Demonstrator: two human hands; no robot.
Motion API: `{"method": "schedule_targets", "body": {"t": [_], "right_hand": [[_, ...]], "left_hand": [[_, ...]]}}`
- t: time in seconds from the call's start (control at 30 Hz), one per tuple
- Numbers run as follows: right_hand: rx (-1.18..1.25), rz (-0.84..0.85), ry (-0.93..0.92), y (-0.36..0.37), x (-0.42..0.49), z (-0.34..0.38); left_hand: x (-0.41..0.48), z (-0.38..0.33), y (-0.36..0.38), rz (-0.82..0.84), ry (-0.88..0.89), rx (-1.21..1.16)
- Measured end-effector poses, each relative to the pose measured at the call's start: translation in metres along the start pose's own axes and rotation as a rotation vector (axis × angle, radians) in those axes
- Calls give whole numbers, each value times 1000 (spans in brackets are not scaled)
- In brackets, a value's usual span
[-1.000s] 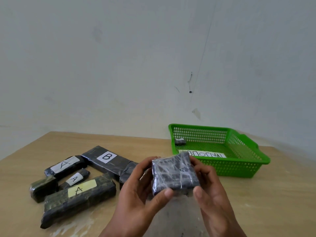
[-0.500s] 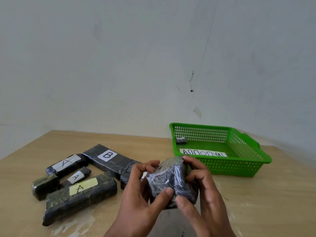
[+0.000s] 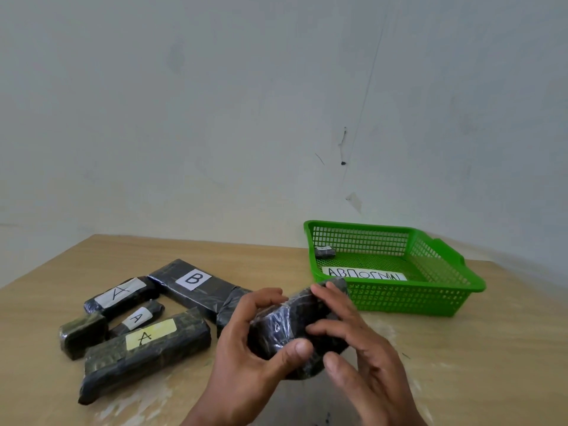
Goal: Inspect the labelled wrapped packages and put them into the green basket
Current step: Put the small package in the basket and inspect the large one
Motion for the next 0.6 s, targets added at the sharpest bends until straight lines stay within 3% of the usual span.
{"method": "schedule_targets", "body": {"t": [0.17, 0.3, 0.47, 0.53, 0.6], "right_hand": [[-79, -123, 57, -3, 1, -11], [-198, -292, 241, -23, 1, -23], [625, -143, 471, -35, 2, -31], [759, -78, 486, -31, 5, -26], [746, -77, 479, -29, 6, -20]], "left_hand": [[1, 3, -3, -19, 12, 7], [3, 7, -5, -10, 47, -148], [6, 3, -7, -31, 22, -240], [5, -3, -8, 4, -3, -179], [4, -8, -8, 45, -36, -156]]}}
Point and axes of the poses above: each hand's wrist, its own x-axis towards the middle knuckle, its own y-axis out of the palm, z = x × y, the point moved 2 cm from there along x, towards the middle knuckle, and after that the axes turned 12 degrees about z, right-handed, at the moved point
